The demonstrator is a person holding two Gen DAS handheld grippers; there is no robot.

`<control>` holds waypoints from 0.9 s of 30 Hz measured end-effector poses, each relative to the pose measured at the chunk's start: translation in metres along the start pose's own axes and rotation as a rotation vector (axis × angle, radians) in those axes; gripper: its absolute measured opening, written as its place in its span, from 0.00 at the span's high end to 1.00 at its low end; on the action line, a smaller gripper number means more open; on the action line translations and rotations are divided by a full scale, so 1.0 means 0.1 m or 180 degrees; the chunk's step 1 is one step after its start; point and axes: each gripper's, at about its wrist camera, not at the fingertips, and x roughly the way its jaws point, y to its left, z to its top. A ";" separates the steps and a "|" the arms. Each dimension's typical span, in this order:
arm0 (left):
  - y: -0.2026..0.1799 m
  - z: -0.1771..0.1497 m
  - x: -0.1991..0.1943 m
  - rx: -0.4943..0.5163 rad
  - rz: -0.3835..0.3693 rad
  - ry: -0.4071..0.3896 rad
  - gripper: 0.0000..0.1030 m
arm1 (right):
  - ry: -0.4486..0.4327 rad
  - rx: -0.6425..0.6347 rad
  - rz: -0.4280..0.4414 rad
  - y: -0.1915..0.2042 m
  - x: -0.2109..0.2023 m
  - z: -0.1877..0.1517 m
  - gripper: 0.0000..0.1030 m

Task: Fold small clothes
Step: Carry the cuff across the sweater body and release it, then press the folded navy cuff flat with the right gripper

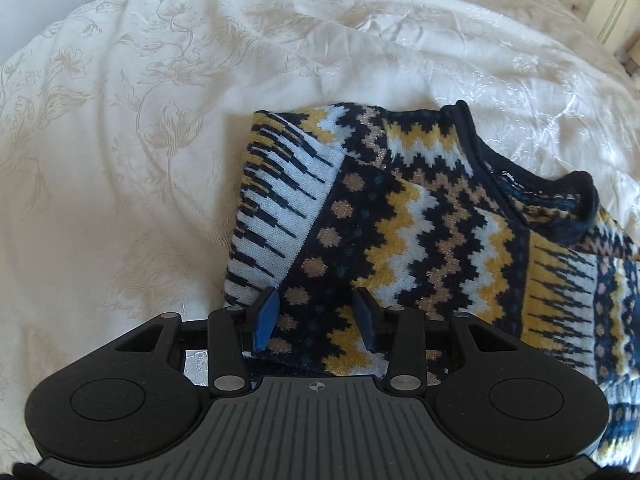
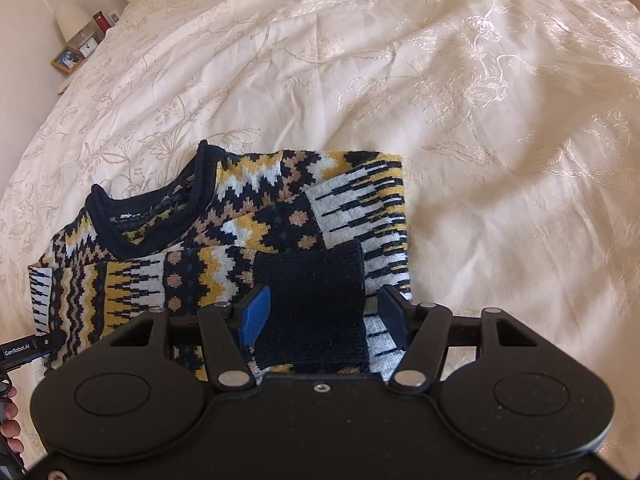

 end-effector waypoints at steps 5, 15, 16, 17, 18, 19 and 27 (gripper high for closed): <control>0.02 0.00 -0.08 0.0029 -0.0019 -0.0018 0.61 | 0.0110 -0.0107 -0.0090 0.05 0.09 -0.01 0.59; -0.01 0.25 -0.20 0.0153 0.0179 -0.0224 0.61 | -0.0143 -0.0150 -0.0078 0.08 -0.28 0.07 0.86; 0.00 0.29 -0.13 0.0129 0.0255 -0.0177 0.61 | -0.0091 -0.0106 -0.0120 0.04 -0.22 0.07 0.88; 0.02 0.31 -0.06 0.0111 0.0339 -0.0130 0.61 | -0.0033 -0.0091 -0.0177 0.01 -0.15 0.08 0.88; 0.03 0.33 0.03 0.0101 0.0486 -0.0030 0.61 | 0.0024 -0.0088 -0.0244 0.00 -0.08 0.08 0.88; 0.04 0.35 0.11 0.0091 0.0607 0.0076 0.60 | 0.0076 -0.0083 -0.0304 -0.02 -0.02 0.07 0.87; 0.08 0.35 0.23 0.0069 0.0770 0.0172 0.43 | 0.0145 -0.0206 -0.0500 0.03 0.11 0.02 0.82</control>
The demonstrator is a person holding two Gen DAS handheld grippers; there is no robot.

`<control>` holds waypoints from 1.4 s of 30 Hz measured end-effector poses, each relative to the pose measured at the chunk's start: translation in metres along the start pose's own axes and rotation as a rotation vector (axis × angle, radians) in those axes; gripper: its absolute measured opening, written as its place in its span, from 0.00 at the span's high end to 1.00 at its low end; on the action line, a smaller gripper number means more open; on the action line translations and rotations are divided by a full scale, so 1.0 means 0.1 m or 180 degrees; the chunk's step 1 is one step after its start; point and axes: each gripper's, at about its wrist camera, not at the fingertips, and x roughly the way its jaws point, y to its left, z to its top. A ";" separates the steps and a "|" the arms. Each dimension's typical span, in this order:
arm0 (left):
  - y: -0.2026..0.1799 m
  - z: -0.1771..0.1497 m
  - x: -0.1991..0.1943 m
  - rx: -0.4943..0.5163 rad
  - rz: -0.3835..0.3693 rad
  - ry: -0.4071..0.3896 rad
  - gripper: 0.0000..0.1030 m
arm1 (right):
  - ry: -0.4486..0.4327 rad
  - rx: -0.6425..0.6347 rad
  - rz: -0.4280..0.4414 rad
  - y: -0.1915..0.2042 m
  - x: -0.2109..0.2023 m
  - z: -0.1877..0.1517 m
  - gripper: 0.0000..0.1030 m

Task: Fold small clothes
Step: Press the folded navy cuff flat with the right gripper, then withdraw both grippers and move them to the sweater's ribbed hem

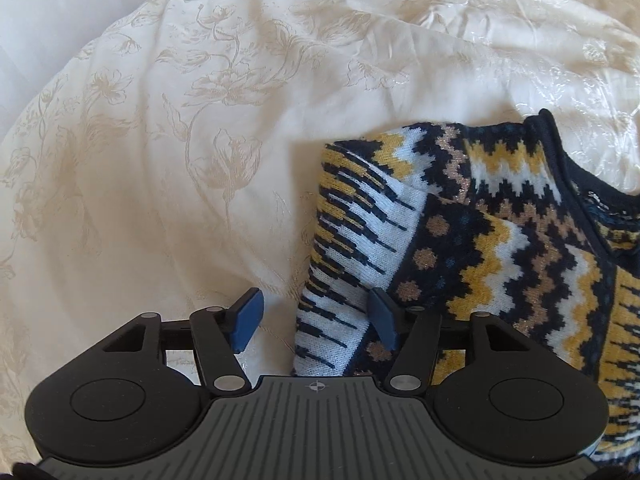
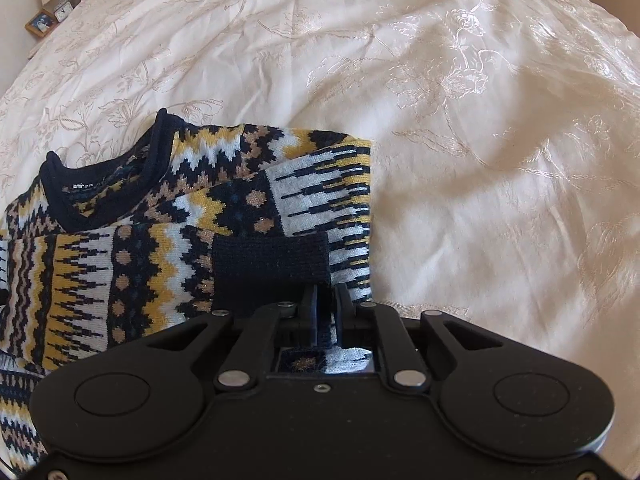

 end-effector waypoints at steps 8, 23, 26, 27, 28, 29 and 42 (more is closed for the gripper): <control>-0.01 0.01 -0.05 0.0082 0.0083 -0.0023 0.36 | -0.0084 0.0055 -0.0101 0.01 -0.18 -0.02 0.42; 0.42 -0.58 -0.69 0.0026 -0.0162 -0.0118 0.37 | -0.0306 -0.0013 -0.0073 0.11 -0.80 -0.71 0.20; 0.57 -0.78 -0.77 0.0053 -0.0308 -0.0084 0.37 | -0.0288 -0.0033 -0.0076 0.13 -0.90 -0.93 0.20; 0.62 -0.85 -0.78 0.0068 -0.0383 -0.0056 0.37 | -0.0288 -0.0040 -0.0078 0.14 -0.92 -1.00 0.20; 0.66 -0.92 -0.80 0.0079 -0.0424 -0.0036 0.37 | -0.0290 -0.0048 -0.0077 0.15 -0.96 -1.08 0.19; 0.69 -1.01 -0.83 0.0092 -0.0443 -0.0020 0.37 | -0.0289 -0.0057 -0.0072 0.16 -0.98 -1.15 0.18; 0.92 -2.09 -1.16 0.0267 -0.0487 0.0123 0.37 | -0.0219 -0.0563 0.0163 0.17 -1.24 -1.98 0.15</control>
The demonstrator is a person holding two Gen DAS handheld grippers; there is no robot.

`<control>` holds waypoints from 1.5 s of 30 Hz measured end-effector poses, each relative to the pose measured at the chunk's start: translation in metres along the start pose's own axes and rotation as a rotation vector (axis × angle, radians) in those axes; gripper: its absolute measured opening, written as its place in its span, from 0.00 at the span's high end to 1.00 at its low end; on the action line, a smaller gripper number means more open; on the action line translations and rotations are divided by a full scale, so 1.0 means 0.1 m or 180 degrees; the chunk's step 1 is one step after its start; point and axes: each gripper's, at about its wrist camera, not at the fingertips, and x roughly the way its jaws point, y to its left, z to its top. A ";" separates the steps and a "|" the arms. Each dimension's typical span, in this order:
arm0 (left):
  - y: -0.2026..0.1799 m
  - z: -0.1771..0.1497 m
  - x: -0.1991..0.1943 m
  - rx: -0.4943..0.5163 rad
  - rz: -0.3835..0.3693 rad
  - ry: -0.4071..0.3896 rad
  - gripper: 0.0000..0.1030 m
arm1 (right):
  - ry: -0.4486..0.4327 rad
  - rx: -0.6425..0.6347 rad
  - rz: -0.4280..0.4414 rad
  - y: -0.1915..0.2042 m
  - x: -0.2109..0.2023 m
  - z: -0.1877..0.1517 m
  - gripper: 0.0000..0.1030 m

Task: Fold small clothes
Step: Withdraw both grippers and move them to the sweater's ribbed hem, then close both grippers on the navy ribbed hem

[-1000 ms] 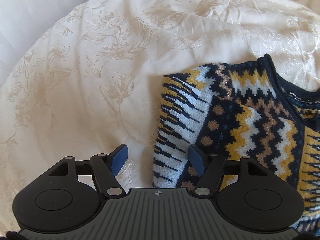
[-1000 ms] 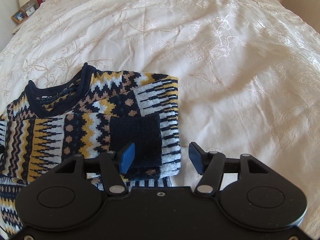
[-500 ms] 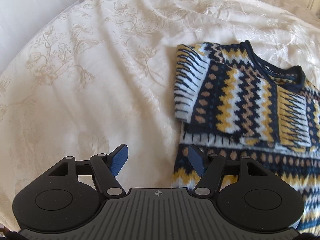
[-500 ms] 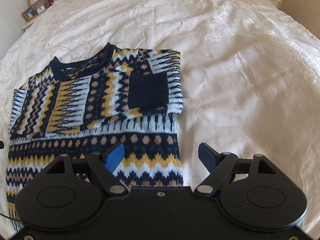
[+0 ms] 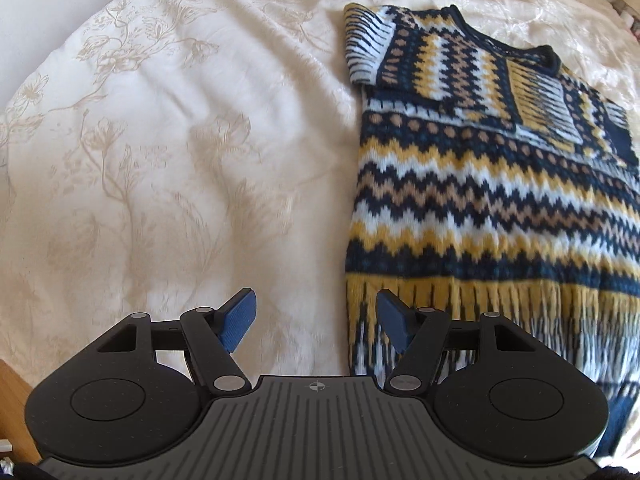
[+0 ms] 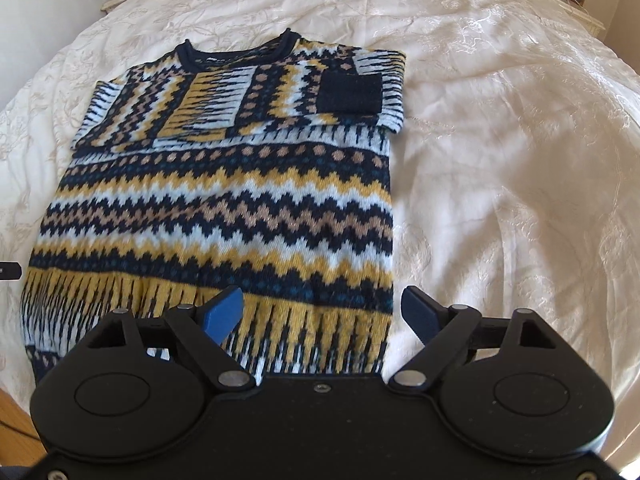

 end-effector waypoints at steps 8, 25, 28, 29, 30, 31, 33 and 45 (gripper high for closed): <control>-0.11 -0.60 -0.17 0.0014 -0.0137 0.0034 0.37 | 0.0161 -0.0015 0.0175 -0.07 -0.06 -0.54 0.15; -0.25 -1.12 -0.15 -0.0001 -0.0310 -0.0010 0.37 | 0.0341 0.0036 0.0526 -0.24 -0.10 -1.13 0.16; -0.28 -1.13 -0.10 0.0030 -0.0310 0.0006 0.37 | 0.0330 0.0068 0.0567 -0.25 -0.10 -1.14 0.16; -0.30 -1.13 -0.08 0.0059 -0.0313 0.0010 0.37 | 0.0330 0.0071 0.0591 -0.24 -0.09 -1.15 0.16; -0.32 -1.13 -0.06 0.0094 -0.0320 0.0016 0.37 | 0.0334 0.0072 0.0629 -0.23 -0.08 -1.15 0.16; -0.35 -1.13 -0.03 0.0131 -0.0321 0.0025 0.37 | 0.0347 0.0071 0.0650 -0.23 -0.06 -1.16 0.17; -0.39 -1.12 0.02 0.0206 -0.0301 0.0047 0.38 | 0.0391 0.0071 0.0676 -0.21 -0.02 -1.16 0.19; -0.52 -1.09 0.14 0.0306 -0.0482 -0.0014 0.70 | 0.0545 0.0048 0.0807 -0.17 0.16 -1.15 0.67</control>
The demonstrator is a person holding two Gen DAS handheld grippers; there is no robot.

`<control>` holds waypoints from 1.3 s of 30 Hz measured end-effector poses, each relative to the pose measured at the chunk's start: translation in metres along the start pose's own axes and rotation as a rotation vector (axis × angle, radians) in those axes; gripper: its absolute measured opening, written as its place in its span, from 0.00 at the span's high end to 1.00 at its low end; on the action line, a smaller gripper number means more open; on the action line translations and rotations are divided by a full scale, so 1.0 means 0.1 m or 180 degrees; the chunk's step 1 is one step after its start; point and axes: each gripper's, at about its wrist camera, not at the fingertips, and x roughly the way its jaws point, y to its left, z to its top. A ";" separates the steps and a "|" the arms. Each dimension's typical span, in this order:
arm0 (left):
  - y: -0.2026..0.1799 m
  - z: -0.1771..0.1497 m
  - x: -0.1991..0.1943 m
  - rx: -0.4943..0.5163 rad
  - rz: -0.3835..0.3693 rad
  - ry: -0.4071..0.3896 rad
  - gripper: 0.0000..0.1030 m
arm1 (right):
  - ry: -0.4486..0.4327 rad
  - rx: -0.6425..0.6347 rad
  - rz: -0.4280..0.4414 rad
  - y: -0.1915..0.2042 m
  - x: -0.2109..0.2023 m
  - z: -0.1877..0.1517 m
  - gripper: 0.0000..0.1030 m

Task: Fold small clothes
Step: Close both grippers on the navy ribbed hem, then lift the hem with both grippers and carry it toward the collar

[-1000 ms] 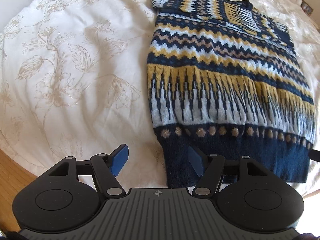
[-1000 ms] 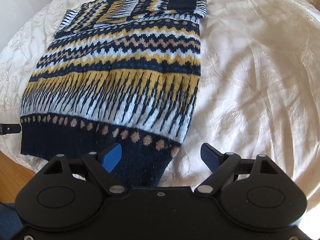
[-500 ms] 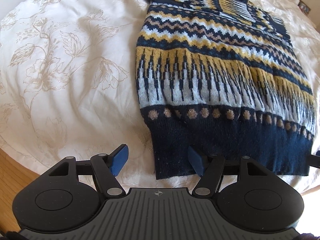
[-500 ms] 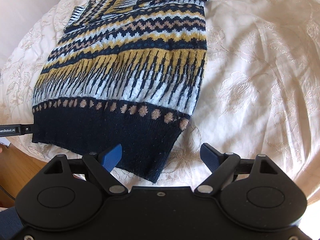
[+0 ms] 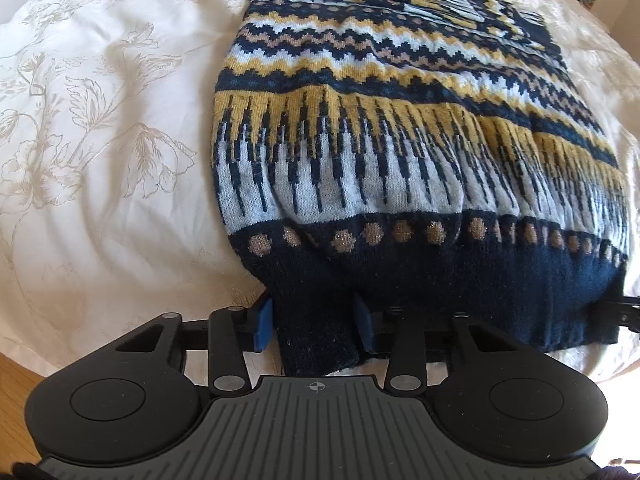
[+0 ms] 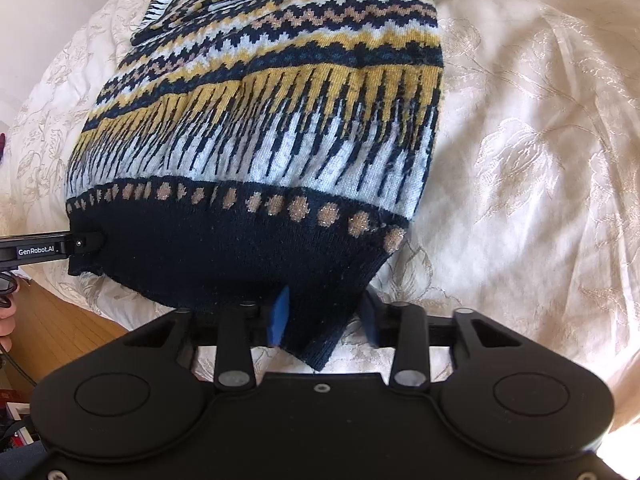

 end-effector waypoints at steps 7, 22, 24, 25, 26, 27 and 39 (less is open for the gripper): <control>0.04 -0.07 -0.25 -0.0126 -0.0110 -0.0191 0.92 | -0.0101 0.0001 0.0202 0.01 -0.17 0.04 0.89; 0.24 0.65 -1.05 -0.0635 -0.0586 -0.0834 0.94 | -0.0884 0.0185 0.0516 0.01 -1.02 0.68 0.89; 0.26 0.84 -1.09 -0.0648 -0.0613 -0.0945 0.94 | -0.1014 0.0221 0.0529 0.03 -1.08 0.84 0.89; 0.27 0.93 -1.11 -0.0647 -0.0615 -0.0989 0.94 | -0.1069 0.0229 0.0525 0.04 -1.10 0.93 0.89; 0.28 1.03 -1.13 -0.0646 -0.0622 -0.1031 0.94 | -0.1123 0.0237 0.0525 0.05 -1.12 1.00 0.89; 0.29 1.12 -1.14 -0.0653 -0.0625 -0.1075 0.94 | -0.1170 0.0248 0.0532 0.06 -1.13 1.08 0.89; 0.35 2.30 -0.95 -0.0633 -0.0725 -0.1393 0.94 | -0.1644 0.0329 0.0425 0.12 -1.03 2.22 0.89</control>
